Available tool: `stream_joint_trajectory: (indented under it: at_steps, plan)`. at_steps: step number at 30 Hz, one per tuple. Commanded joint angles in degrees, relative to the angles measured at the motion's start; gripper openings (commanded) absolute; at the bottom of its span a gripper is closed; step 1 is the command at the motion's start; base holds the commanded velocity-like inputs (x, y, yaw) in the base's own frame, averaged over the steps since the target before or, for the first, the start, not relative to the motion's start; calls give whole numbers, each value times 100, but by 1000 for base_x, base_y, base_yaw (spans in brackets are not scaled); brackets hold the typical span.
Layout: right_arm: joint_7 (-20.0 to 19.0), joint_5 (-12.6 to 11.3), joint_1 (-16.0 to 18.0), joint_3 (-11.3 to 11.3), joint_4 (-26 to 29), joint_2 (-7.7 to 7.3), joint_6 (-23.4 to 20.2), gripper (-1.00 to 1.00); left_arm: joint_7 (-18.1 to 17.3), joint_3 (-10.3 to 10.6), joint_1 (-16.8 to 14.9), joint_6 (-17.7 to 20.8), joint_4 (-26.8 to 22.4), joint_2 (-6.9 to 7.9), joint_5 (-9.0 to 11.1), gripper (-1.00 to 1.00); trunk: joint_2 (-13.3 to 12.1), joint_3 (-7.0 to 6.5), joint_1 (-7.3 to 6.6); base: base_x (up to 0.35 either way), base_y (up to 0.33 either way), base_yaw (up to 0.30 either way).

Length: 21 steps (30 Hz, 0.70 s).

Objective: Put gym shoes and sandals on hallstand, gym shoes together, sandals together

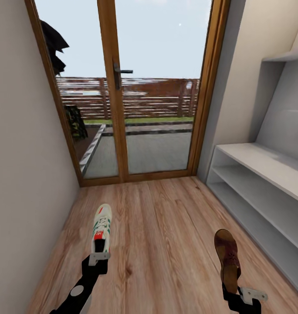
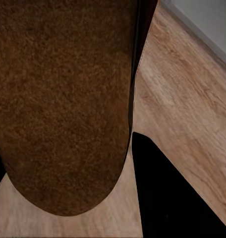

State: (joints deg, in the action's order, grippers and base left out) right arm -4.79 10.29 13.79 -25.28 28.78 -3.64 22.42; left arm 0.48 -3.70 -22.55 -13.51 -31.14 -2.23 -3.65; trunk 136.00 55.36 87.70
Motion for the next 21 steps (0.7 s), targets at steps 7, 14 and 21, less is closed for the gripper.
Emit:
stream_joint_trajectory:
  at_steps: [7,14,21]
  plan:
    - [-48,17,5,-47,-4,4,17,-100,5,-25,-3,-20,3,-6,-39,-100,2,5,2,332,38,-70]
    - [-51,17,7,-47,-4,3,17,-100,-11,-18,-3,-74,3,-6,-46,-100,2,5,2,204,138,-242]
    - [-63,17,6,-47,-4,3,17,-100,-12,-17,-3,-169,3,-6,-48,-100,2,5,2,13,10,-267]
